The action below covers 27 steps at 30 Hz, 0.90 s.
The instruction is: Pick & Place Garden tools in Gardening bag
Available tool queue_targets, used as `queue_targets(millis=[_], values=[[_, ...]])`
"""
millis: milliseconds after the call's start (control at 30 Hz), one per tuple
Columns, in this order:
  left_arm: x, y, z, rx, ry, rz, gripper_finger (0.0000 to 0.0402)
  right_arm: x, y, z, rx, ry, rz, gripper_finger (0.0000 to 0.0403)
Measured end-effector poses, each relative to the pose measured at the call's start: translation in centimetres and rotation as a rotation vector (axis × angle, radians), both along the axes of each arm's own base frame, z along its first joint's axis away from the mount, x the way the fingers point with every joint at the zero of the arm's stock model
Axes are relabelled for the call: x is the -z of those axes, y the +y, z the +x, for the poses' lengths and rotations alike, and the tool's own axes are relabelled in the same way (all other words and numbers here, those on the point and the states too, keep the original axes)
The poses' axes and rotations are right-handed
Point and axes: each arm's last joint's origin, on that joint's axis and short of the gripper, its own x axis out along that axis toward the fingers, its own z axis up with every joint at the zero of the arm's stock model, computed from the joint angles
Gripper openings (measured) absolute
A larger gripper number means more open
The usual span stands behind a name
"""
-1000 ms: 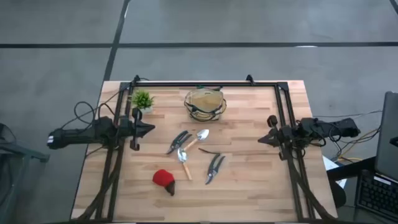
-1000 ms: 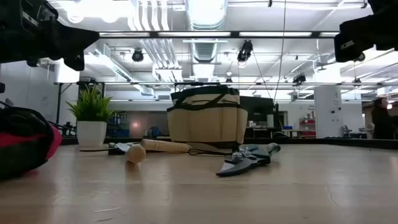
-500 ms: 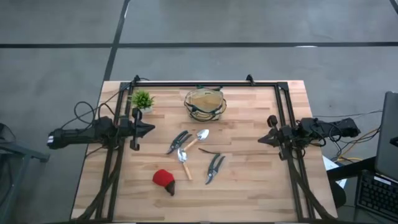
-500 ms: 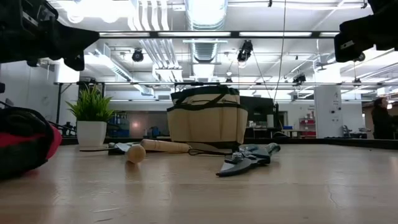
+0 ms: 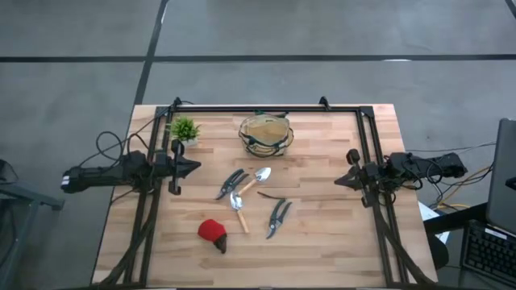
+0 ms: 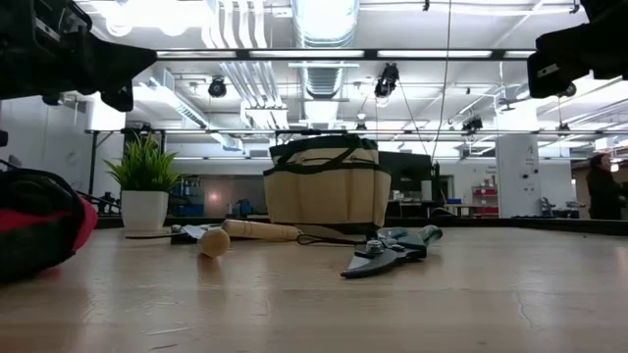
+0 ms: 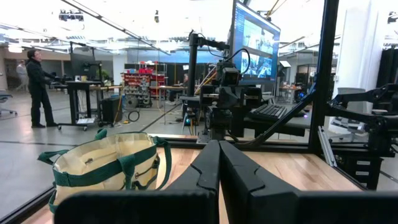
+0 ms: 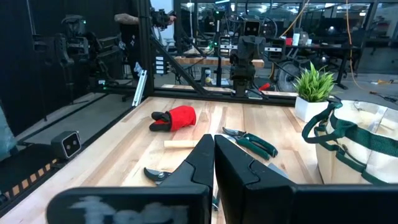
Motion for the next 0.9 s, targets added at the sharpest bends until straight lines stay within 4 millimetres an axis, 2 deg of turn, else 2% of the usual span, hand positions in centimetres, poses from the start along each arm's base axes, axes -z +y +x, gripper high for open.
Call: queue_targets(millis=[100, 167, 300, 500, 567, 733, 900], values=[[0.0, 0.0, 0.0, 0.000, 0.000, 0.000, 0.0010, -0.6, -0.2, 0.0, 0.081, -0.056, 0.057, 0.0008], [0.0, 0.0, 0.0, 0.000, 0.000, 0.000, 0.0010, -1.6, -0.3, 0.0, 0.085, -0.133, 0.229, 0.0008], [0.0, 0.0, 0.0, 0.000, 0.000, 0.000, 0.0010, -3.9, -0.4, -0.6, -0.007, -0.301, 0.682, 0.0008], [0.0, 0.0, 0.0, 0.000, 0.000, 0.000, 0.0010, -5.5, -1.1, -1.1, 0.122, -0.516, 0.815, 0.0008], [0.0, 0.0, 0.0, 0.000, 0.001, 0.000, 0.0010, -5.4, -1.0, -0.7, 0.119, -0.488, 0.834, 0.0008], [0.0, 0.0, 0.0, 0.000, 0.002, 0.000, 0.0010, -3.7, -0.3, 1.7, 0.066, -0.228, 0.973, 0.0008], [0.0, 0.0, 0.0, 0.000, 0.002, 0.000, 0.0010, -3.1, -0.2, 3.0, 0.127, -0.168, 1.072, 0.0008]])
